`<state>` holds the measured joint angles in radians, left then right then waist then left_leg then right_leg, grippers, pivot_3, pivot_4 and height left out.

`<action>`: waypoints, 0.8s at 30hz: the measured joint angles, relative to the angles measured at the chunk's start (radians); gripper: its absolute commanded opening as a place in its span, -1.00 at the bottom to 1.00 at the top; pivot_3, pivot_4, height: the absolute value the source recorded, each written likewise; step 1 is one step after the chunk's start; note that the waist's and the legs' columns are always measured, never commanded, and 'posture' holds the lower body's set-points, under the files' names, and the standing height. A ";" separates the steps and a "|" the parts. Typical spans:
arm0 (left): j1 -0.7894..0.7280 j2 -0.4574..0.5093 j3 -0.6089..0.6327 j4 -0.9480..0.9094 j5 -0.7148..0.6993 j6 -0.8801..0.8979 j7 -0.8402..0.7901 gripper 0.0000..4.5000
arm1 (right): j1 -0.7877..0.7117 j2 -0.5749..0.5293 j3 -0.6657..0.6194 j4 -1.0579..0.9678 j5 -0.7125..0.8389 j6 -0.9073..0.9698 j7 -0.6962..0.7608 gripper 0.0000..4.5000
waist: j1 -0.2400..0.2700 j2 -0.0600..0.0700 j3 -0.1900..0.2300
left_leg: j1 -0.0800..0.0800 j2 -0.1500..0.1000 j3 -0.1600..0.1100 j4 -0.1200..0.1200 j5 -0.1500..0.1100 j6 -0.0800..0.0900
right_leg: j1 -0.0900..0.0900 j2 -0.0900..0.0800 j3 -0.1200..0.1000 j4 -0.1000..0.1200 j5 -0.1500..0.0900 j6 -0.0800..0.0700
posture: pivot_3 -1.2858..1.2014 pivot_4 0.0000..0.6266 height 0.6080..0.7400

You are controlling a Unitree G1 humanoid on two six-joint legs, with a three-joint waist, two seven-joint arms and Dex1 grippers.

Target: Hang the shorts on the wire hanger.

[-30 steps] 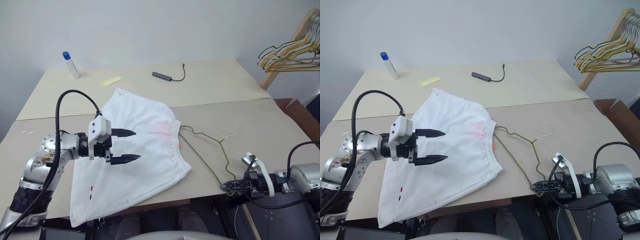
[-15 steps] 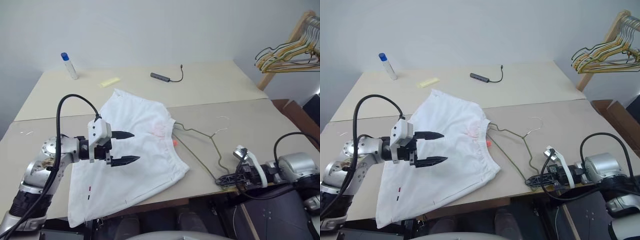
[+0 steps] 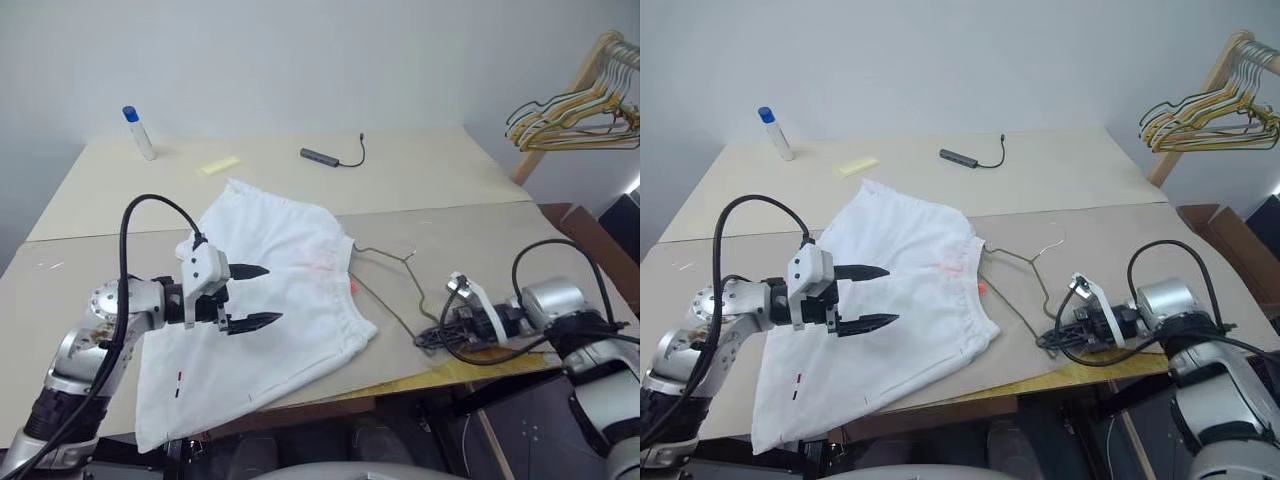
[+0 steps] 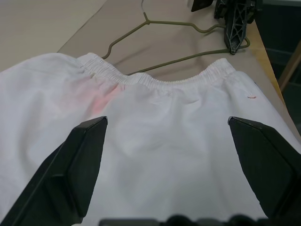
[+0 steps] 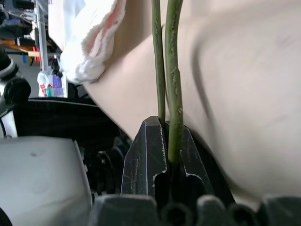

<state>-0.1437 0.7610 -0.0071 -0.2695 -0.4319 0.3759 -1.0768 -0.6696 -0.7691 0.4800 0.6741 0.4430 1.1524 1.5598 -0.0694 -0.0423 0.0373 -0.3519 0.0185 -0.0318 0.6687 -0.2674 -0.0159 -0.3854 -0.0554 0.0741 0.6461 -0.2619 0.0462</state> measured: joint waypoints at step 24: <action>0.022 -0.007 -0.064 -0.005 0.065 -0.034 -0.009 0.98 | -0.055 -0.178 0.199 -0.115 0.227 0.121 0.001 -1.00 | 0.050 0.015 0.008 | -0.002 -0.001 0.001 0.000 0.000 0.001 | -0.002 -0.001 0.000 0.000 0.001 -0.002 | 0.06 -1.00 1.00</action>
<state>-0.1220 0.7537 -0.0711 -0.2744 -0.3665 0.3423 -1.0860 -0.7250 -0.9471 0.6787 0.5591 0.6703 1.2737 1.5606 -0.0196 -0.0268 0.0457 -0.3540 0.0172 -0.0313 0.6687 -0.2678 -0.0152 -0.3876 -0.0565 0.0736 0.6460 -0.2613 0.0442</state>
